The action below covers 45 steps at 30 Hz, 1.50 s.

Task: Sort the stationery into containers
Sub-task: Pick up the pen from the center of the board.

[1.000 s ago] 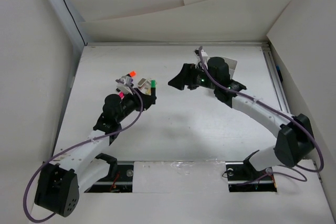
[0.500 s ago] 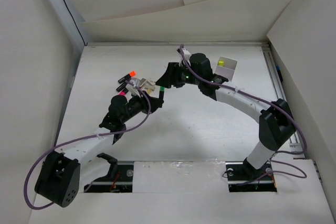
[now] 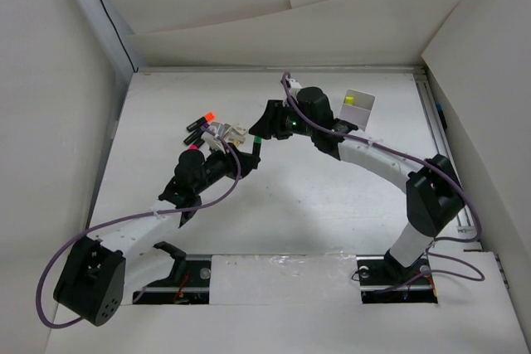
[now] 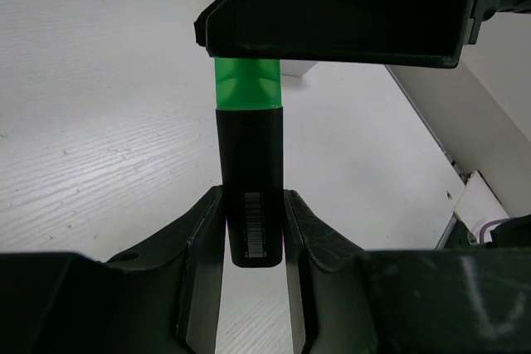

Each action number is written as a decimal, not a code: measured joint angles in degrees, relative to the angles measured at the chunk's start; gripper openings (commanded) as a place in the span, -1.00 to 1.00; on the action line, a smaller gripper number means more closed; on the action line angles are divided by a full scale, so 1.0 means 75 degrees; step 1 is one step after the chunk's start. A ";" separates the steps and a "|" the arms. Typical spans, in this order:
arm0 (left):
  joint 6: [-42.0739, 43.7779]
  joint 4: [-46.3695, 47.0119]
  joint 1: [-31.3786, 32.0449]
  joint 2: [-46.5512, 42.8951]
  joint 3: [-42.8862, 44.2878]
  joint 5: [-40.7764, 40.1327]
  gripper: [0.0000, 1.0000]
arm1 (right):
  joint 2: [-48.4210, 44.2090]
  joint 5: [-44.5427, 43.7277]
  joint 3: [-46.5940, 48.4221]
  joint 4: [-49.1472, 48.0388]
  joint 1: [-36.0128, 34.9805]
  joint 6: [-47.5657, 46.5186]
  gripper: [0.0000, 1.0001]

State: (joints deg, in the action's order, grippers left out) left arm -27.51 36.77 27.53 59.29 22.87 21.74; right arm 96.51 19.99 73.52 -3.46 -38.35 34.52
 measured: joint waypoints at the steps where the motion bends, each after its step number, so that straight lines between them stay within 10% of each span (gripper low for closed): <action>1: 0.0006 -0.0015 0.0000 0.0003 0.0000 -0.0020 -0.66 | 0.0000 -0.0020 -0.0047 0.0006 0.0000 0.0003 0.11; 14: 0.0038 -0.0105 0.0000 0.0181 0.0058 -0.0303 -0.64 | 0.0000 -0.0064 -0.0169 0.0006 -0.0055 0.0213 -0.65; 17: 0.0050 -0.0114 0.0003 0.0195 0.0058 -0.0332 -0.34 | 0.0000 -0.0067 -0.0169 0.0006 -0.0055 0.0221 -0.75; 26: 0.0073 -0.0157 0.0006 0.0294 0.0157 -0.0452 0.39 | 0.0000 -0.0251 -0.0175 0.0012 -0.0055 0.0230 -0.83; 45: 0.0073 -0.0163 0.0006 0.0201 0.0157 -0.0650 0.47 | -0.0420 -0.0621 -0.0338 0.0061 0.2020 0.0082 -0.88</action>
State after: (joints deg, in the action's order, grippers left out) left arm -26.96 35.55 27.57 60.80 24.05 16.86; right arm 93.36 15.33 70.98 -3.01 -23.20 35.14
